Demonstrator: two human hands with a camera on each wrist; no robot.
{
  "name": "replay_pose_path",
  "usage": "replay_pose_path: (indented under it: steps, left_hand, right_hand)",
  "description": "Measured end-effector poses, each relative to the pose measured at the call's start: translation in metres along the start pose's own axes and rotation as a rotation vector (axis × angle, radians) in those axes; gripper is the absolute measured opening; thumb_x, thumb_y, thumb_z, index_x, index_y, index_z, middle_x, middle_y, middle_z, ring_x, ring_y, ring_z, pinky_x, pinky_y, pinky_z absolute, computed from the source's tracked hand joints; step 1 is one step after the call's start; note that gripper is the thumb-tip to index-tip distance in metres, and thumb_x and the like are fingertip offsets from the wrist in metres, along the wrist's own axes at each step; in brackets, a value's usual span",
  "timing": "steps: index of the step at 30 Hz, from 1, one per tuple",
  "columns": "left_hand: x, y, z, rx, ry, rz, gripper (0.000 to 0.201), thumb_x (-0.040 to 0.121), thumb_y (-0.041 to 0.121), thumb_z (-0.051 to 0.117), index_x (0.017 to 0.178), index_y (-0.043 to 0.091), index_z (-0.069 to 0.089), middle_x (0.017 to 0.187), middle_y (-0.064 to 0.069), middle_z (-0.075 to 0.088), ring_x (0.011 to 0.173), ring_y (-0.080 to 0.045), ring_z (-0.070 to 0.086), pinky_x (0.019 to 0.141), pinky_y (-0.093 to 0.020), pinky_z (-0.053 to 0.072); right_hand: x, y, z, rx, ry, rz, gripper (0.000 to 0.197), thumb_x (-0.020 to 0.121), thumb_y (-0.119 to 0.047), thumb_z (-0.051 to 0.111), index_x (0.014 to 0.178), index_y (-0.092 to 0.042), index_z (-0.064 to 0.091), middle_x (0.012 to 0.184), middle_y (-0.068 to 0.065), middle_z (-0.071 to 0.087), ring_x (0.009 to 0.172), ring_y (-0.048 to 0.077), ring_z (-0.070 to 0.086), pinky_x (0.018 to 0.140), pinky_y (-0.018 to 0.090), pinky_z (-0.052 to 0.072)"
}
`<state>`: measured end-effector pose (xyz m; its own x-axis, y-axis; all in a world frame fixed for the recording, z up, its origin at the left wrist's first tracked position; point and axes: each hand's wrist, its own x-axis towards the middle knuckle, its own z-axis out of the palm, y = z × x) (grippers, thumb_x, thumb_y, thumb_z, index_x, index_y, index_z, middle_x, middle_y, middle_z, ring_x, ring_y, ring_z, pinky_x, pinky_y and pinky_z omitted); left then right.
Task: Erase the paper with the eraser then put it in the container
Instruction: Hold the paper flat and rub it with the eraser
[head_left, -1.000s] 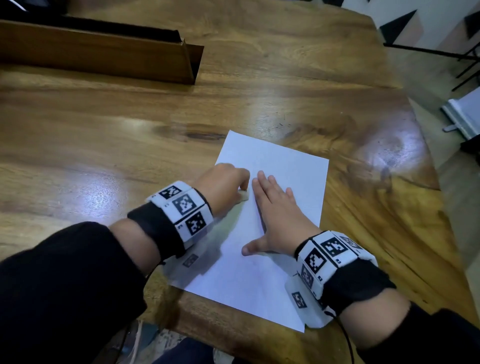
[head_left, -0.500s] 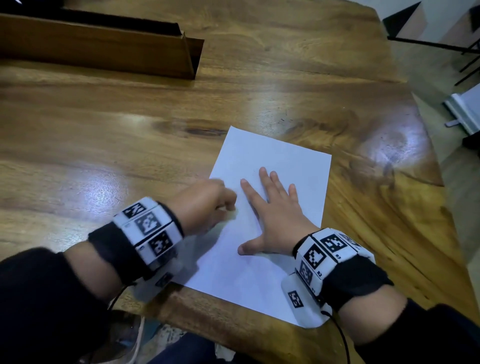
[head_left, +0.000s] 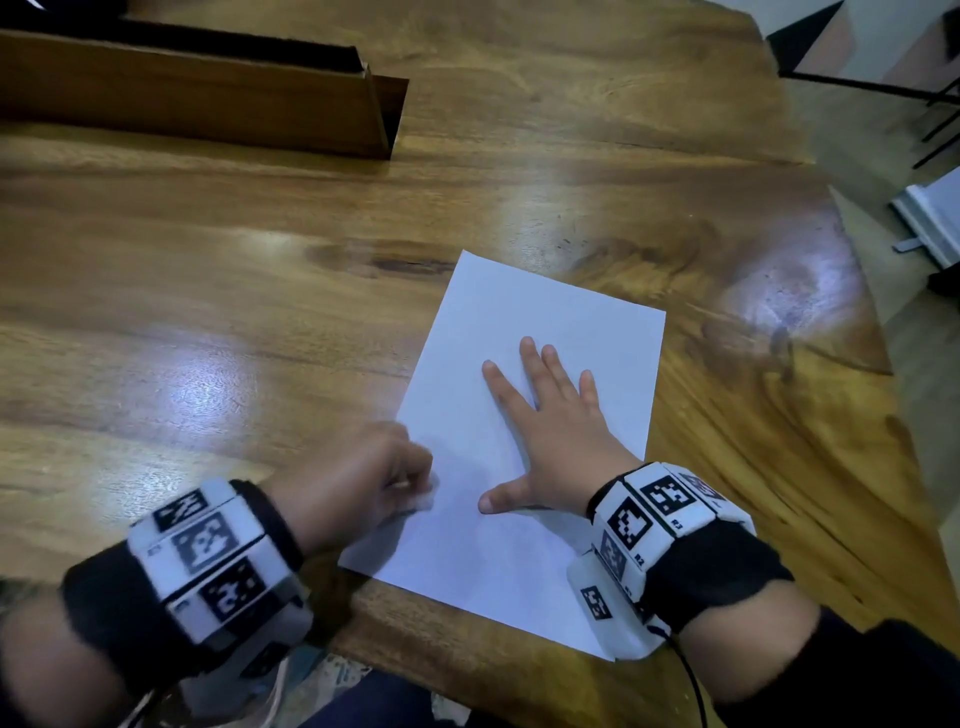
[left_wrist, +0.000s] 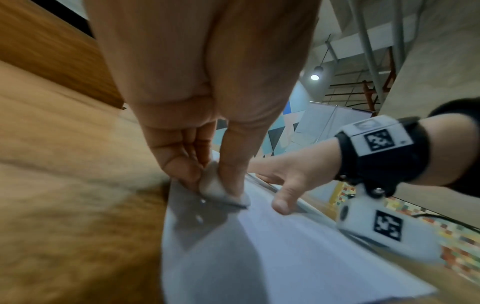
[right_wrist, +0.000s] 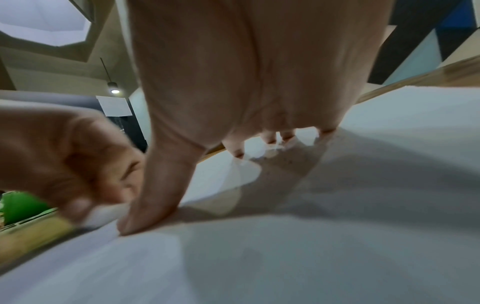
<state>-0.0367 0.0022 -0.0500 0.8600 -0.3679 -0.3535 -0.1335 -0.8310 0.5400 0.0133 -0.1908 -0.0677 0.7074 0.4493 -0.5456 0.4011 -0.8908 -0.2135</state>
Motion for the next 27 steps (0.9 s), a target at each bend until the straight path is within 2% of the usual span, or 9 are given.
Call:
replay_pose_path:
  steps: [3, 6, 8, 11, 14, 18, 21, 23, 27]
  left_hand:
    - [0.009, 0.001, -0.012, -0.006, -0.053, -0.042, 0.009, 0.076, 0.022, 0.07, 0.075, 0.014, 0.067, 0.065, 0.016, 0.051, 0.067, -0.006, 0.049, 0.056, -0.009, 0.031]
    - [0.039, 0.003, -0.025, 0.011, 0.145, -0.081, 0.005, 0.079, 0.016, 0.066, 0.08, 0.011, 0.068, 0.076, -0.004, 0.069, 0.06, -0.012, 0.053, 0.059, -0.022, 0.04]
    - [0.046, 0.003, -0.026, -0.001, 0.189, -0.101, 0.006, 0.08, 0.017, 0.065, 0.077, 0.011, 0.065, 0.077, -0.009, 0.068, 0.052, -0.002, 0.045, 0.059, -0.023, 0.04]
    - [0.022, 0.001, -0.018, 0.087, -0.003, -0.064, 0.016, 0.081, 0.022, 0.064, 0.066, 0.02, 0.057, 0.067, -0.001, 0.058, 0.052, 0.001, 0.039, 0.051, -0.011, 0.029]
    - [0.01, 0.003, -0.023, 0.095, -0.22, -0.122, 0.005, 0.075, 0.024, 0.069, 0.075, 0.02, 0.067, 0.067, 0.007, 0.058, 0.059, -0.003, 0.048, 0.053, -0.012, 0.033]
    - [0.039, 0.006, -0.034, 0.08, 0.057, -0.105, 0.005, 0.077, 0.018, 0.066, 0.082, 0.016, 0.067, 0.069, 0.002, 0.064, 0.075, -0.019, 0.06, 0.067, -0.026, 0.046]
    - [0.033, 0.008, -0.022, 0.041, 0.15, -0.075, 0.01, 0.08, 0.019, 0.064, 0.079, 0.01, 0.063, 0.074, -0.002, 0.057, 0.069, -0.02, 0.051, 0.06, -0.024, 0.041]
    - [0.013, 0.003, -0.013, 0.024, 0.073, -0.056, 0.015, 0.08, 0.021, 0.065, 0.067, 0.016, 0.058, 0.067, 0.004, 0.051, 0.062, -0.013, 0.045, 0.052, -0.011, 0.03]
    - [0.001, -0.002, -0.02, -0.035, -0.234, -0.144, 0.027, 0.071, 0.024, 0.073, 0.054, 0.028, 0.054, 0.061, 0.007, 0.058, 0.057, -0.003, 0.05, 0.051, -0.009, 0.037]
  right_hand:
    - [0.001, -0.001, 0.0, 0.0, 0.002, 0.001, 0.128, 0.066, -0.068, 0.069, 0.148, -0.032, -0.023, 0.15, 0.007, -0.041, 0.138, 0.024, -0.038, 0.114, 0.05, -0.017]
    - [0.001, -0.001, 0.001, 0.01, 0.009, 0.001, 0.127, 0.065, -0.068, 0.07, 0.148, -0.035, -0.021, 0.15, 0.007, -0.04, 0.138, 0.024, -0.037, 0.113, 0.05, -0.017]
    - [0.001, -0.001, 0.0, 0.008, 0.005, 0.002, 0.127, 0.065, -0.068, 0.07, 0.148, -0.036, -0.021, 0.15, 0.007, -0.041, 0.138, 0.024, -0.037, 0.113, 0.05, -0.017]
    - [0.001, 0.0, 0.0, 0.0, 0.002, 0.001, 0.127, 0.066, -0.068, 0.07, 0.148, -0.036, -0.021, 0.15, 0.008, -0.041, 0.138, 0.025, -0.037, 0.113, 0.05, -0.017]
    - [0.001, 0.0, 0.001, -0.001, 0.006, 0.0, 0.127, 0.066, -0.069, 0.07, 0.148, -0.036, -0.021, 0.15, 0.008, -0.041, 0.138, 0.025, -0.038, 0.112, 0.049, -0.018]
    - [0.001, 0.0, 0.001, 0.002, 0.011, -0.003, 0.126, 0.065, -0.069, 0.07, 0.147, -0.039, -0.021, 0.15, 0.008, -0.041, 0.138, 0.025, -0.037, 0.112, 0.049, -0.017]
    - [0.001, 0.0, 0.001, 0.006, 0.0, -0.014, 0.121, 0.067, -0.067, 0.07, 0.146, -0.044, -0.019, 0.149, 0.009, -0.042, 0.138, 0.026, -0.038, 0.112, 0.05, -0.018]
    - [0.001, 0.001, 0.001, 0.005, -0.004, -0.022, 0.118, 0.068, -0.066, 0.069, 0.145, -0.047, -0.018, 0.149, 0.009, -0.042, 0.137, 0.026, -0.039, 0.112, 0.051, -0.018]
    - [0.001, 0.001, 0.001, -0.004, 0.001, -0.021, 0.117, 0.068, -0.067, 0.069, 0.145, -0.048, -0.017, 0.149, 0.009, -0.042, 0.137, 0.027, -0.039, 0.112, 0.051, -0.018]
